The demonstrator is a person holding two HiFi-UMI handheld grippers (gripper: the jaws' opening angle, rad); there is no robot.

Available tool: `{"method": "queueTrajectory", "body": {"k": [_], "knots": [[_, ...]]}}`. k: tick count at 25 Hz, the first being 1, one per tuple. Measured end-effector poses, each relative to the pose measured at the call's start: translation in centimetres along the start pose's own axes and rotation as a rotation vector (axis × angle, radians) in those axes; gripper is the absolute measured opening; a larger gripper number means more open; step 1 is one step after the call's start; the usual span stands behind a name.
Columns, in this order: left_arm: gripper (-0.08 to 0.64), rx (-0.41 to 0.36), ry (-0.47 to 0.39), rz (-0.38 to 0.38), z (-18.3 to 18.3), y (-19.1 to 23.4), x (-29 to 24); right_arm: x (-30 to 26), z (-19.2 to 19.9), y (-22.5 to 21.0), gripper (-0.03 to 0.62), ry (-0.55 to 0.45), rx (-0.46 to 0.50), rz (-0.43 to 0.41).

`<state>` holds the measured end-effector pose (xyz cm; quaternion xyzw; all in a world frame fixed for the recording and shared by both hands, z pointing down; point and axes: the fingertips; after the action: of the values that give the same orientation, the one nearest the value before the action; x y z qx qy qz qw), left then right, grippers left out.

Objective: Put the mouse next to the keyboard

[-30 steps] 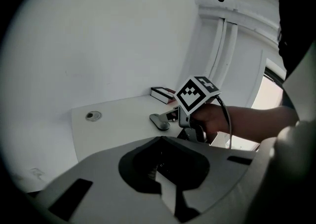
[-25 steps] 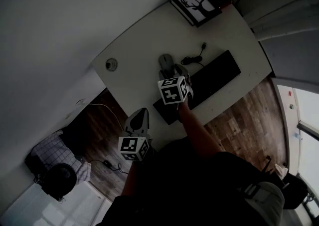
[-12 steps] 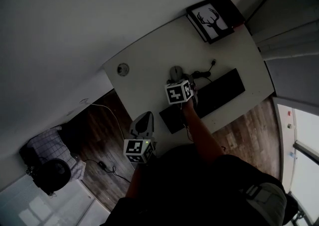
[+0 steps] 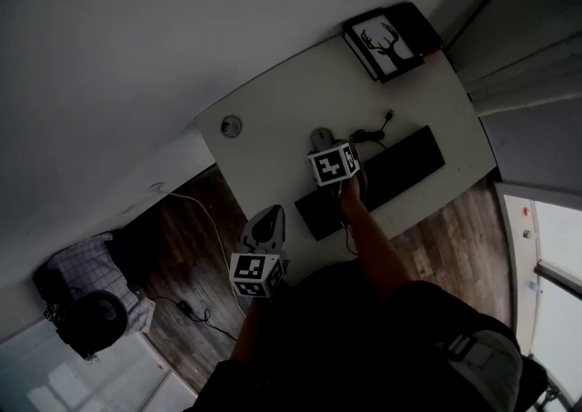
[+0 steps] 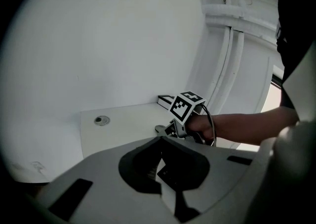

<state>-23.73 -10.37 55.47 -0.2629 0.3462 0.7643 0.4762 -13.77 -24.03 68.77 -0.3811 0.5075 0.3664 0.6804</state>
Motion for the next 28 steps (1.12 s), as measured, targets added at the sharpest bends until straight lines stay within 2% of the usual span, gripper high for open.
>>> {"method": "queueTrajectory", "body": {"k": [5,12,16,22,28], "knots": [[0.003,0.001,0.032,0.005,2.3,1.2,0.8,1.8,1.4,2.4,0.311,-0.040,0.028,-0.009],[0.003,-0.007,0.015,0.058,3.6,0.8,1.6,3.9,3.9,4.7,0.308,-0.079,0.040,-0.022],[0.003,-0.030,-0.004,0.088,3.6,0.1,1.9,5.7,5.0,5.6,0.308,-0.125,0.042,-0.022],[0.003,-0.043,-0.008,0.145,4.4,-1.4,1.9,8.2,6.8,7.8,0.308,-0.185,0.113,0.005],[0.003,-0.057,0.023,0.203,6.4,-3.6,0.9,8.7,9.9,8.9,0.308,-0.193,0.131,0.001]]}}
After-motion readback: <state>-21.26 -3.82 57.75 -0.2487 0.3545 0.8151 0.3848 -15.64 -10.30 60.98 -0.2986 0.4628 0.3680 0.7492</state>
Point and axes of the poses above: the fingertips, and each gripper's own axes: x backward along the fingers, y to its left, z out of its underside, and after that the axes turned 14 degrees about y, right-handed
